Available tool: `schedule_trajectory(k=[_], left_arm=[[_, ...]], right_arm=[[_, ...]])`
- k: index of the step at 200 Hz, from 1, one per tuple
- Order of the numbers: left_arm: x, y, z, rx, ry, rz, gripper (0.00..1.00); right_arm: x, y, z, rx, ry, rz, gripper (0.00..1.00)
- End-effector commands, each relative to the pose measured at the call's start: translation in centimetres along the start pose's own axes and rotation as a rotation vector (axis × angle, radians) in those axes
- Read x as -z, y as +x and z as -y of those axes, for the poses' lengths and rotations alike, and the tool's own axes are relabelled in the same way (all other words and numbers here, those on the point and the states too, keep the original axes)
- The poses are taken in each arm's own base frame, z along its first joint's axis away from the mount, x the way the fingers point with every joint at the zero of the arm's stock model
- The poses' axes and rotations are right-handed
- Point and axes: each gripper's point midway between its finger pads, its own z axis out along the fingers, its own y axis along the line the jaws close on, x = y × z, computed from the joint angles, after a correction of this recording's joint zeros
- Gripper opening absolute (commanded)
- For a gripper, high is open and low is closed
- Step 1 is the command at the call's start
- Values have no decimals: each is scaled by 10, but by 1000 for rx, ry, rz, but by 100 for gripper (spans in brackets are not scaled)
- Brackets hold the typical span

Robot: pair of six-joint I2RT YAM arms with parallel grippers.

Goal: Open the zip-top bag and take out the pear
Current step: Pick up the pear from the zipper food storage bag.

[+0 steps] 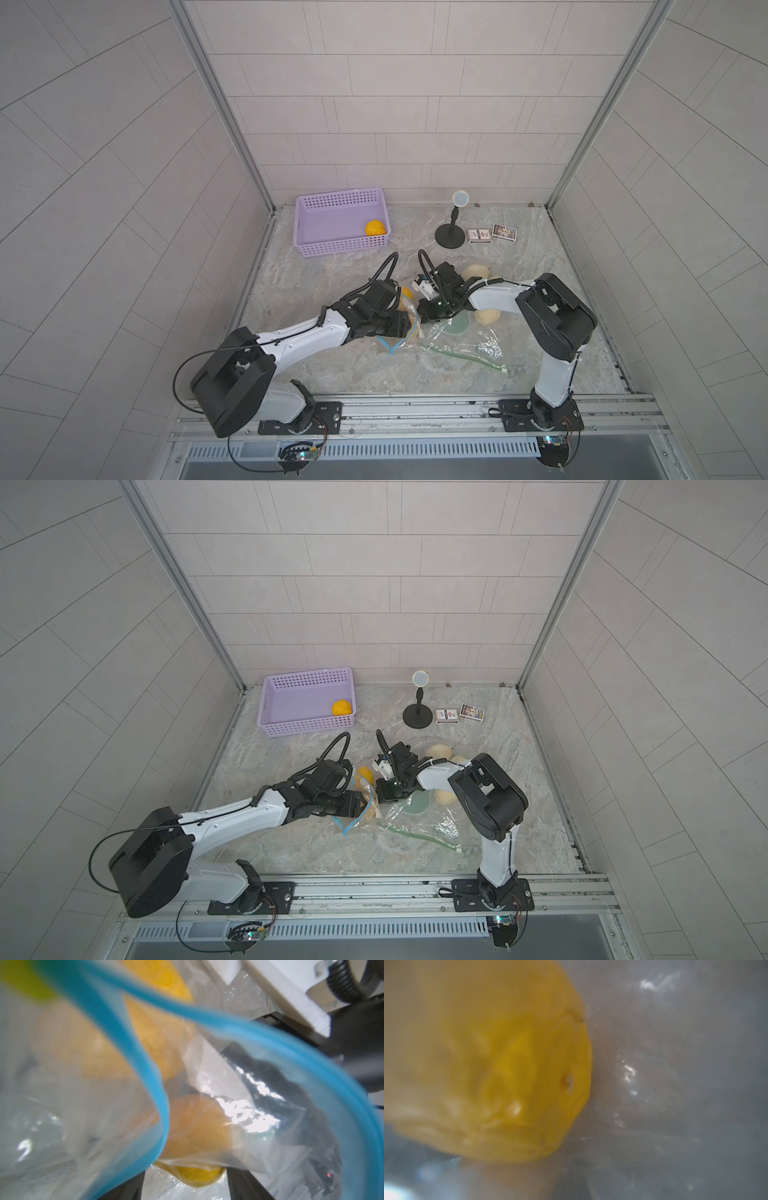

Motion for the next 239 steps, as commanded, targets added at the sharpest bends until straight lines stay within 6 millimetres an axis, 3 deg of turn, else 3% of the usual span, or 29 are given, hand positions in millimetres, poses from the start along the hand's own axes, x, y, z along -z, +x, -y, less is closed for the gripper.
schedule_trajectory(k=[1, 20, 64, 119, 153, 169, 192, 215, 239], left_arm=[[-11, 0, 10, -16, 21, -23, 69], [-22, 5, 6, -13, 8, -47, 63], [-38, 11, 18, -46, 27, -98, 64], [-46, 49, 21, -72, 37, -224, 77], [-55, 59, 24, -83, 44, -263, 79], [-58, 61, 16, -99, 3, -275, 72], [-52, 52, 5, -113, -41, -252, 46], [-34, 30, -6, -118, -92, -180, 45], [-13, 14, -1, -134, -84, -118, 44]], right_arm=[[-18, 36, 33, -61, 114, -108, 0], [-18, 37, 33, -60, 115, -110, 0], [-19, 38, 34, -60, 112, -111, 0], [-20, 39, 34, -62, 111, -115, 0], [-22, 36, 33, -64, 102, -111, 0], [-21, 36, 32, -65, 102, -107, 0], [-19, 37, 31, -60, 101, -109, 0], [-18, 39, 32, -61, 105, -109, 0], [-17, 39, 33, -62, 110, -106, 0]])
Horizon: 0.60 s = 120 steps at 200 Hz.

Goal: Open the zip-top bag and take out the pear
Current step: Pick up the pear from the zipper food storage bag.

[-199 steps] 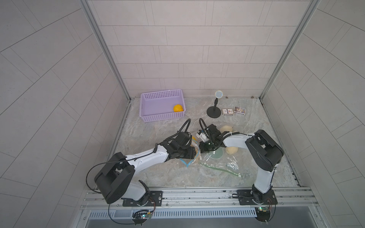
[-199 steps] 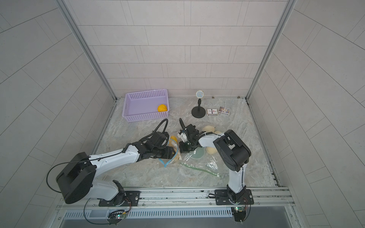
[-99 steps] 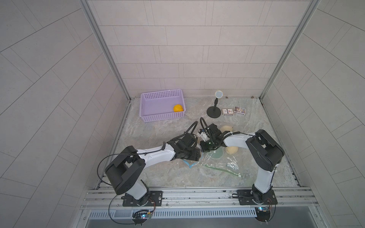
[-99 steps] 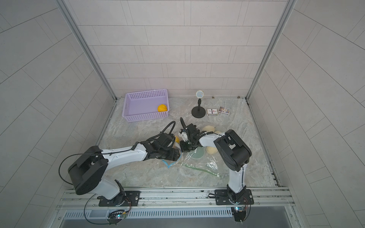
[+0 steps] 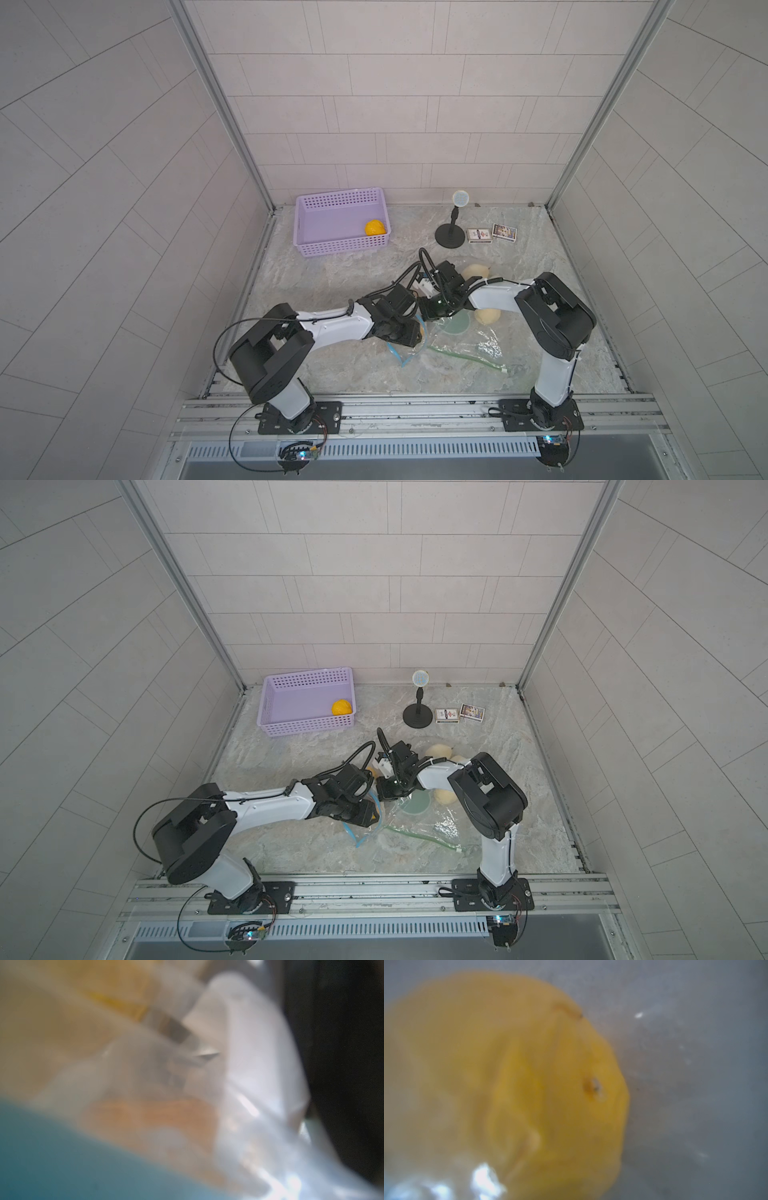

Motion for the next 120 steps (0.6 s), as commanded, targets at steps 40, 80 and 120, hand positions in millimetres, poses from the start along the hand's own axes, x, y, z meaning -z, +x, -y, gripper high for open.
schedule_trajectory(k=[40, 80, 120], left_arm=[[45, 3, -10, -75, -68, 3, 49], [67, 14, -27, -91, -135, -35, 51], [93, 15, -47, -66, -203, -20, 55]], right_arm=[[-16, 45, 37, -85, 119, -128, 0], [-16, 46, 58, -143, 168, -125, 0], [-14, 48, 83, -198, 241, -119, 0]])
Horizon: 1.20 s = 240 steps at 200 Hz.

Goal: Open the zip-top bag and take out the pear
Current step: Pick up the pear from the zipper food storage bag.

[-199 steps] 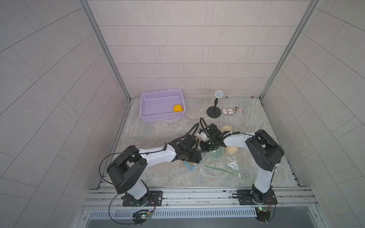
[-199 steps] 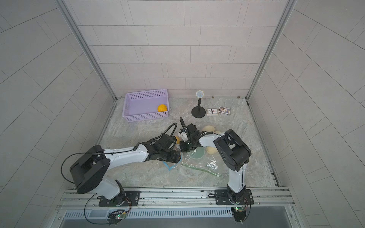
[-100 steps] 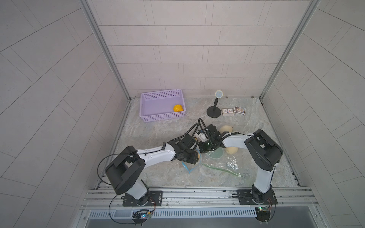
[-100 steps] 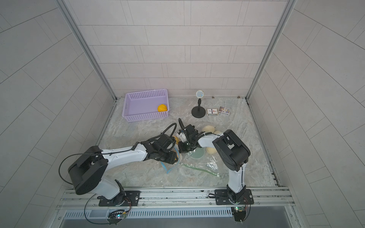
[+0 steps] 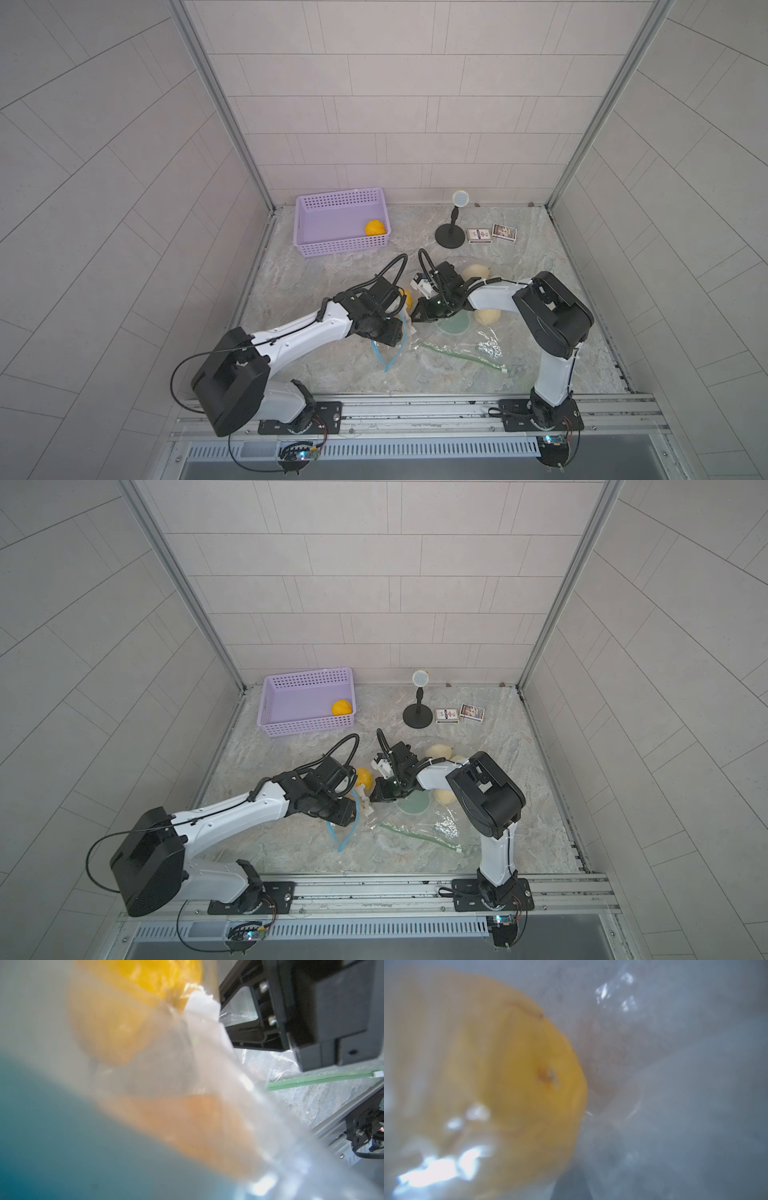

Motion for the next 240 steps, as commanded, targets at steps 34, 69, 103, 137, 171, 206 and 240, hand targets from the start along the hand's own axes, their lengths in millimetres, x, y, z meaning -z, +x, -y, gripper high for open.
schedule_trajectory(k=[34, 69, 103, 137, 171, 206, 240], left_arm=[[39, 0, -32, 13, -137, 29, 56], [50, -11, -35, -9, -174, 48, 57], [72, -38, -39, -47, -224, 82, 58], [83, -74, -36, -125, -237, 89, 58], [84, -84, -39, -223, -285, -55, 58], [90, -88, -44, -205, -205, -123, 53], [109, -66, -40, -165, -142, -105, 53]], right_arm=[[-6, 46, 92, -194, 296, -97, 0], [-5, 43, 92, -194, 289, -87, 0], [-2, 31, 79, -176, 233, -51, 0], [9, 13, 41, -109, 123, -27, 0], [20, 4, 26, -62, 114, -21, 0], [21, 0, 24, -50, 119, -27, 0], [23, -6, 23, -34, 129, -44, 0]])
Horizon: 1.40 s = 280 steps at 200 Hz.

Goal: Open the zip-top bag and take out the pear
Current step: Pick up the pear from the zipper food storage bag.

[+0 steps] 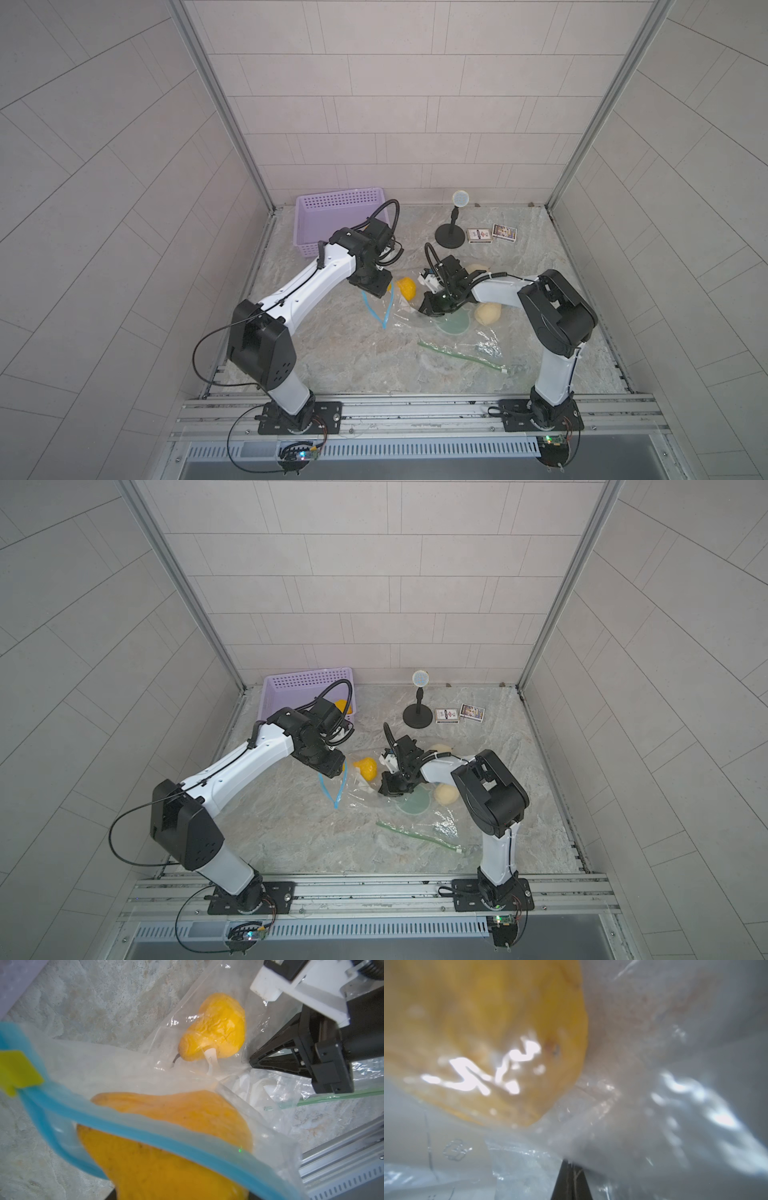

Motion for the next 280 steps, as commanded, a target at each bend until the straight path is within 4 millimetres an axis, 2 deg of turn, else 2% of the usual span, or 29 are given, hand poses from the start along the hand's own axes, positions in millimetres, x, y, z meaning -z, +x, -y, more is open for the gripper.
schedule_trajectory(k=[1, 31, 62, 77, 99, 116, 125, 136, 150, 158, 178, 192, 207, 227, 265, 280], left_arm=[[26, 28, 3, -19, 44, -12, 53], [53, 44, -10, 113, 110, 78, 50], [82, 39, -19, 200, 196, 205, 49], [93, 26, -18, 226, 280, 261, 49], [113, -1, -45, 312, 268, 354, 45], [135, -42, -63, 400, 373, 500, 44], [139, -65, -74, 444, 416, 561, 43], [136, -90, -76, 446, 474, 565, 43], [134, -125, -63, 416, 715, 563, 43], [123, -141, -70, 449, 732, 548, 40], [108, -163, -72, 433, 789, 528, 39], [94, -172, -84, 468, 802, 514, 38], [80, -179, -103, 526, 794, 528, 38], [65, -198, -134, 672, 882, 599, 35], [62, -226, -189, 833, 1012, 762, 35], [64, -237, -204, 875, 1085, 799, 37]], right_arm=[[1, 5, 9, 4, 54, -39, 0], [-7, -6, 24, -37, 88, -40, 0], [-15, -25, 50, -109, 161, -8, 0], [-14, -38, 58, -155, 167, 28, 0], [-4, -55, 68, -206, 178, 98, 0], [0, -62, 79, -254, 176, 132, 0], [1, -67, 82, -275, 163, 146, 0], [1, -70, 81, -280, 145, 157, 0], [2, -73, 78, -266, 130, 163, 0], [3, -74, 75, -262, 115, 165, 0], [8, -77, 66, -239, 86, 173, 0], [11, -77, 62, -222, 80, 164, 0], [14, -79, 58, -208, 71, 168, 0], [13, -82, 55, -198, 60, 157, 0], [11, -84, 48, -168, 56, 135, 0], [10, -84, 47, -161, 59, 130, 0]])
